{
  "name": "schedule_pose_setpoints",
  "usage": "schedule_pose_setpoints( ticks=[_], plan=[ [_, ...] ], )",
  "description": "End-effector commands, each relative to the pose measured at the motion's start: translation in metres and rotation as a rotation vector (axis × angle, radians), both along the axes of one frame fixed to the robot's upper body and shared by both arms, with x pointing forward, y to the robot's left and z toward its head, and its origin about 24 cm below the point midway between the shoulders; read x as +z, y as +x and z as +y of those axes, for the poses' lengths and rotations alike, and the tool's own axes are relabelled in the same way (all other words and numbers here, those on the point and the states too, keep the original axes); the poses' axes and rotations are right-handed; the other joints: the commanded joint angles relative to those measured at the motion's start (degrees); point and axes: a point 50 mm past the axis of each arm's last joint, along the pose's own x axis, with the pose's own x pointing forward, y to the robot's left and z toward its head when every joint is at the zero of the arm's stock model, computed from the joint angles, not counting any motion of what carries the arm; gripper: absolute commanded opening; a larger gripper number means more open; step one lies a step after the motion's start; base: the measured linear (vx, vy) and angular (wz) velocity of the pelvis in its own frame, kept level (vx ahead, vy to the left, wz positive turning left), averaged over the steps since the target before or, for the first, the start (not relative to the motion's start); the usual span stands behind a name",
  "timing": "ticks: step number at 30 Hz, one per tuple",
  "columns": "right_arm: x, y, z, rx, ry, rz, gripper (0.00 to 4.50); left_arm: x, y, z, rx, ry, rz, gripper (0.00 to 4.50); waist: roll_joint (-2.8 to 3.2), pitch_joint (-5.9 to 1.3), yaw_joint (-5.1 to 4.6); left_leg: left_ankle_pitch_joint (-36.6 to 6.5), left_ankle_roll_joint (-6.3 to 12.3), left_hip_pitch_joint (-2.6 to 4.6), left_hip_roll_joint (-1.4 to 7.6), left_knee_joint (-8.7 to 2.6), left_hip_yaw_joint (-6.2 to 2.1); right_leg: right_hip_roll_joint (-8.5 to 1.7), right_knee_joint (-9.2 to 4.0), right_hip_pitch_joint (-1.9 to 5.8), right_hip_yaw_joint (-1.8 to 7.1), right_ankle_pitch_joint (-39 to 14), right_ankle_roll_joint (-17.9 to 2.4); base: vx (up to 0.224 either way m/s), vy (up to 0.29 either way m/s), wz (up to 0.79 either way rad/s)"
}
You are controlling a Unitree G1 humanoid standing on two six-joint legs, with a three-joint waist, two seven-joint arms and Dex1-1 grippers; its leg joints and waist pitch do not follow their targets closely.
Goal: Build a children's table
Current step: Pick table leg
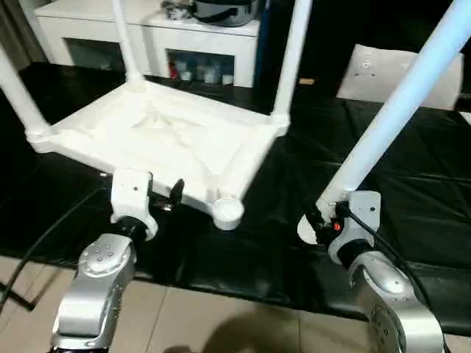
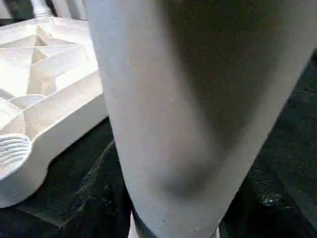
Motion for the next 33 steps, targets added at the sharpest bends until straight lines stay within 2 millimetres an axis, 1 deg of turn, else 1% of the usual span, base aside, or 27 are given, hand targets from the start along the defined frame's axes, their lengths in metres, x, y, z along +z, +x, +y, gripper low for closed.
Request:
schedule_pose_setpoints(
  ticks=[1, 2, 3, 4, 5, 6, 7, 8, 9, 10, 11, 12, 13, 14, 15, 16, 17, 18, 19, 20, 21, 23, 25, 26, 27, 31, 33],
  plan=[
    [0.005, 0.001, 0.001, 0.002, -0.002, -0.019, 1.88, 0.001, 0.002, -0.001, -0.011, 0.003, -0.002, 3.87, -0.78, -2.51, 1.12, -1.62, 4.82, -5.52, 3.51, 2.59, -4.56, -17.66, -9.88, 4.51, 11.01, -27.38, -7.46, 0.010, 0.067, -0.24],
    [0.005, 0.001, 0.001, 0.003, -0.002, -0.019, 1.88, 0.001, 0.002, -0.001, -0.010, 0.003, -0.001, 3.87, -0.47, -2.58, 1.34, -0.83, 4.85, -5.27, 3.43, 2.63, -4.82, -16.98, -9.92, 3.39, 10.33, -25.72, -8.43, 0.011, 0.156, -0.24],
    [0.005, 0.001, 0.001, 0.003, -0.006, -0.016, 1.88, 0.001, 0.002, -0.001, -0.010, 0.004, -0.001, 3.87, -0.28, -2.62, 0.72, 1.24, 5.61, -5.26, 2.89, 0.95, -4.61, -14.07, -9.46, 2.81, 8.47, -21.92, -10.62, 0.000, 0.208, -0.01],
    [0.005, 0.001, 0.001, 0.001, -0.008, -0.013, 1.88, 0.001, 0.002, -0.001, -0.010, 0.004, -0.001, 3.87, 0.53, -2.99, 0.45, 3.23, 7.91, -3.78, 2.57, -2.15, -3.46, -10.97, -9.23, 2.32, 5.93, -20.22, -11.47, 0.008, 0.377, 0.06],
    [0.004, 0.001, 0.000, 0.000, -0.007, -0.013, 1.88, 0.001, 0.002, -0.001, -0.009, 0.007, 0.001, 3.87, 1.71, -2.84, -1.06, -3.16, 10.97, -0.90, 3.17, -5.84, -2.24, -6.41, -7.37, 0.06, 2.96, -18.55, -9.76, 0.007, 0.288, 0.06],
    [0.005, 0.001, 0.000, -0.002, -0.008, -0.013, 1.88, 0.000, 0.001, 0.000, -0.010, 0.013, 0.003, 3.87, 1.88, -3.19, -2.67, -5.53, 13.07, 0.99, 3.16, -6.84, -2.39, -3.48, -4.76, -1.39, 1.11, -15.37, -8.50, -0.020, 0.295, 0.09],
    [0.005, 0.001, 0.000, -0.002, -0.007, -0.014, 1.88, 0.000, 0.001, 0.000, -0.010, 0.015, 0.004, 3.87, 2.95, -3.35, -4.82, -11.40, 16.54, 2.18, 3.40, -8.77, -3.37, -1.20, 0.03, -2.19, -2.13, -10.77, -5.40, -0.022, 0.299, 0.09],
    [0.005, 0.001, 0.000, -0.003, -0.007, -0.013, 1.88, 0.000, 0.001, 0.000, -0.010, 0.016, 0.004, 3.87, 2.89, -3.30, -5.80, -10.59, 20.56, 1.98, 3.60, -10.04, -3.53, -0.70, 4.63, -3.35, -3.82, -7.07, -0.92, -0.022, 0.299, 0.09],
    [0.005, 0.002, 0.000, -0.004, -0.008, -0.013, 1.88, 0.000, 0.001, 0.000, -0.010, 0.016, 0.004, 3.87, 2.39, -3.26, -6.34, -7.54, 23.50, 1.69, 4.07, -10.02, -4.26, -1.31, 5.30, -3.40, -4.02, -6.13, 1.30, 0.000, 0.299, 0.06],
    [0.005, 0.002, 0.000, -0.004, -0.007, -0.012, 1.88, 0.000, 0.002, 0.000, -0.010, 0.016, 0.005, 3.87, 2.14, -2.89, -6.35, -4.07, 26.02, 1.30, 4.63, -9.71, -3.36, -2.29, 5.45, -4.23, -4.33, -4.81, 3.92, -0.006, 0.125, -0.01],
    [0.004, 0.002, 0.000, -0.006, -0.007, -0.012, 1.88, 0.000, 0.002, 0.000, -0.010, 0.016, 0.006, 3.87, 1.31, -3.05, -6.70, -3.13, 26.54, 1.25, 5.03, -9.73, -3.43, -3.20, 4.83, -3.92, -3.84, -3.75, 4.55, -0.023, 0.231, -0.05],
    [0.004, 0.002, 0.000, -0.008, -0.007, -0.011, 1.88, 0.000, 0.002, 0.000, -0.010, 0.017, 0.008, 3.87, 0.29, -2.92, -6.30, -5.60, 22.43, 0.09, 3.87, -9.68, -2.19, -5.74, 1.21, -2.80, -1.86, -3.60, 4.74, -0.052, 0.191, -0.10],
    [0.004, 0.001, -0.001, -0.013, -0.005, -0.009, 1.88, 0.000, 0.002, 0.000, -0.010, 0.022, 0.011, 3.87, -1.96, -2.31, -3.56, -16.33, 10.07, -2.00, 1.48, -0.27, -0.81, -18.77, -9.01, -2.54, 7.57, -16.75, 3.76, -0.079, 0.315, -0.09],
    [0.004, 0.001, -0.001, -0.015, -0.003, -0.008, 1.88, 0.000, 0.003, 0.000, -0.008, 0.025, 0.016, 3.87, -2.58, -3.31, -4.30, -12.42, 5.28, -5.02, 1.64, 7.72, -5.21, -24.49, -10.72, 0.06, 10.80, -22.35, 0.85, -0.062, 0.209, -0.06],
    [0.004, 0.001, -0.001, -0.017, -0.003, -0.007, 1.88, 0.000, 0.003, 0.000, 0.000, 0.039, 0.016, 3.87, -0.60, -2.80, -5.82, -6.42, -3.32, -6.83, 1.93, 10.87, -8.89, -22.89, -9.47, 0.85, 7.46, -27.34, -4.17, -0.054, 0.244, -0.28],
    [0.004, 0.000, -0.001, -0.018, -0.003, -0.006, 1.88, 0.000, 0.004, 0.000, 0.001, 0.043, 0.014, 3.87, -0.38, -2.00, -6.15, -6.56, -6.60, -5.46, 1.94, 3.28, -7.42, -13.70, -7.52, 1.02, 0.12, -26.78, -8.40, -0.053, 0.247, -0.33],
    [0.004, 0.000, -0.002, -0.019, -0.002, -0.005, 1.88, 0.000, 0.004, 0.000, -0.002, 0.046, 0.013, 3.87, 2.57, -2.96, -7.04, -11.70, -6.47, -2.56, 1.87, -3.33, -6.64, -5.36, -3.98, -0.01, -2.60, -20.82, -8.95, -0.053, 0.247, -0.33],
    [0.004, 0.000, -0.002, -0.019, -0.002, -0.003, 1.88, -0.001, 0.004, 0.000, -0.006, 0.052, 0.015, 3.87, 2.46, -1.51, -8.29, -23.05, -6.00, -1.79, 4.27, -6.27, -7.89, -2.44, -2.18, -2.22, -2.23, -16.58, -6.43, -0.093, 0.199, 0.18],
    [0.004, -0.001, -0.002, -0.019, -0.003, -0.002, 1.88, -0.001, 0.004, -0.001, -0.011, 0.054, 0.015, 3.87, 3.65, -2.48, -9.22, -32.61, -10.18, -0.98, 6.28, -8.00, -9.56, -3.67, 0.01, -1.10, -1.21, -4.68, -4.16, -0.097, 0.180, 0.25],
    [0.004, -0.001, -0.002, -0.020, -0.003, -0.002, 1.88, 0.000, 0.003, -0.003, -0.028, 0.033, 0.008, 3.87, 3.58, -2.38, -9.68, -34.63, -10.98, -1.08, 5.01, -8.16, -9.03, -3.79, -1.03, -0.54, -1.48, 1.40, -3.23, -0.097, 0.180, 0.25],
    [0.004, -0.001, -0.002, -0.020, -0.003, -0.002, 1.88, 0.000, 0.003, -0.003, -0.028, 0.033, 0.008, 3.87, 3.58, -2.38, -9.68, -34.63, -10.98, -1.08, 5.01, -8.16, -9.03, -3.79, -1.03, -0.54, -1.48, 1.40, -3.23, -0.055, 0.186, 0.04],
    [0.004, 0.000, -0.003, -0.016, -0.008, -0.003, 1.88, 0.001, 0.001, -0.007, -0.055, -0.014, -0.008, 3.87, 2.17, -1.78, -9.37, -35.45, -10.11, -1.18, 3.02, -7.80, -6.61, -5.97, -4.98, -0.14, -0.45, -6.95, -0.79, -0.040, 0.112, 0.06],
    [0.005, 0.001, -0.003, -0.012, -0.014, -0.004, 1.88, 0.000, -0.001, -0.009, -0.059, -0.020, -0.006, 3.87, 1.45, -1.72, -9.24, -35.61, -9.01, -1.04, 2.67, -7.38, -5.66, -6.65, -6.10, -0.42, 0.19, -14.28, -0.29, 0.000, 0.000, 0.00],
    [0.005, 0.001, -0.004, -0.011, -0.016, -0.004, 1.88, -0.001, -0.002, -0.010, -0.058, -0.020, -0.003, 3.87, 0.67, -1.59, -9.20, -37.28, -6.88, -0.26, 2.54, -7.28, -4.65, -7.35, -7.52, -0.36, 0.35, -26.20, 0.62, 0.000, 0.000, 0.00],
    [0.006, 0.001, -0.005, -0.008, -0.020, -0.003, 1.88, -0.003, -0.003, -0.011, -0.055, -0.019, 0.002, 3.87, 0.10, -1.70, -9.28, -37.82, -6.20, 0.21, 2.48, -7.27, -4.21, -7.34, -8.26, -0.23, 0.13, -29.96, 1.05, 0.000, 0.000, 0.00],
    [0.006, 0.001, -0.006, -0.004, -0.027, -0.003, 1.88, -0.003, -0.005, -0.013, -0.057, -0.022, 0.002, 3.87, -0.75, -1.92, -9.25, -33.90, -1.54, 0.95, 2.33, -7.83, -2.55, -7.24, -10.25, 1.89, -0.90, -34.94, 0.47, 0.015, -0.029, -0.02],
    [0.007, 0.001, -0.006, 0.001, -0.034, -0.007, 1.88, -0.004, -0.006, -0.014, -0.061, -0.024, -0.001, 3.87, -0.55, -1.74, -9.28, -29.61, -0.16, 0.63, 2.59, -8.05, -1.57, -7.52, -11.15, 3.13, -1.28, -35.44, -0.12, 0.024, -0.060, -0.06]
  ],
)
